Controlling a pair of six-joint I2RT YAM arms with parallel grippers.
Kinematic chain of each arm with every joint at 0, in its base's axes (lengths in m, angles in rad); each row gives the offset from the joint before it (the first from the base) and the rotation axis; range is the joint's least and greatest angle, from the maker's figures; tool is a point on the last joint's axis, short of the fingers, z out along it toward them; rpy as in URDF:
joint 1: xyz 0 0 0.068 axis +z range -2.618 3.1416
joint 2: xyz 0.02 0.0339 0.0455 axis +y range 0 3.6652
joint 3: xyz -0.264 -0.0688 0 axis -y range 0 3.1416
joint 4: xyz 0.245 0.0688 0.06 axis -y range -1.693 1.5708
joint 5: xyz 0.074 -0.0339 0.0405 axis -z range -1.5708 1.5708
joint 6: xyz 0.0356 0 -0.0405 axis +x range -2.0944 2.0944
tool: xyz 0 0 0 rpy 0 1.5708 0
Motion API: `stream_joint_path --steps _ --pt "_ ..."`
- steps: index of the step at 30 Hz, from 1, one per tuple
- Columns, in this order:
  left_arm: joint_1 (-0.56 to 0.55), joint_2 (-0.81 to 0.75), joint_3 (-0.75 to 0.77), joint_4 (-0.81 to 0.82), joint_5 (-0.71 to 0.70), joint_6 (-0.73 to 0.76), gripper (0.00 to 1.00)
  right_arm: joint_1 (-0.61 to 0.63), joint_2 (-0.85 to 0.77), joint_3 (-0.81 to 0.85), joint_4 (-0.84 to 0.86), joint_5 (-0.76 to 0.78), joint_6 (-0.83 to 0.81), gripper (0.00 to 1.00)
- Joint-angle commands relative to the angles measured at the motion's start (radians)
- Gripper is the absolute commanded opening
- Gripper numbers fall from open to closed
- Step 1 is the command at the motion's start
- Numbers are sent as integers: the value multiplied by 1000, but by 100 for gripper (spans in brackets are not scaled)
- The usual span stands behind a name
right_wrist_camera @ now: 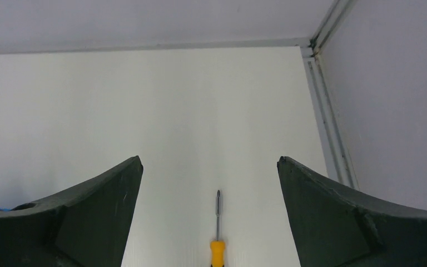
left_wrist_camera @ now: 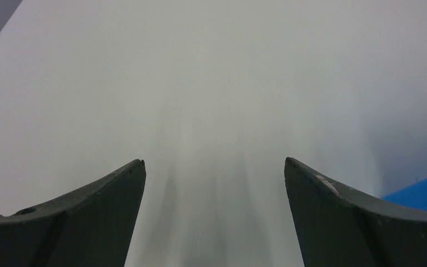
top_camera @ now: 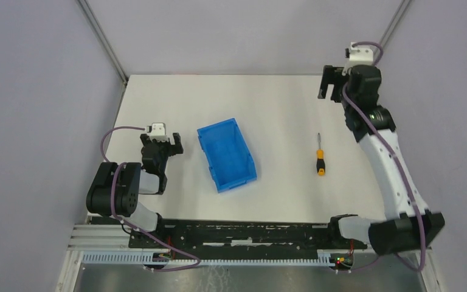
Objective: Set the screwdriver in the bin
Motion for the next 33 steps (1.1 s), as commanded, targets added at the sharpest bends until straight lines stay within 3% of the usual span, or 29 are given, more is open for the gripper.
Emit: stream_joint_path --steps 1,4,12,13,16,18,25,28,33 --pt "5 -16 4 25 6 -21 100 -17 310 93 -341 -95 -35 98" --pt "5 -15 4 26 7 -21 100 -25 379 -31 -257 -83 -20 94" --pt "5 -15 4 26 7 -21 100 -36 541 -299 -68 -110 5 67" --pt "5 -15 4 26 6 -21 100 -37 555 -311 -63 -108 5 61" --pt "5 -16 4 25 6 -20 100 -38 557 -306 -89 -106 -5 20" --pt "5 -15 4 26 6 -21 100 -37 515 -252 -154 -103 -14 0" --pt "5 -14 4 25 7 -21 100 -37 411 205 -628 -94 -80 0" --pt "5 -15 4 25 8 -21 100 -37 356 310 -663 -18 -25 0" --pt "5 -16 4 25 6 -21 100 36 298 370 -602 -67 69 0"
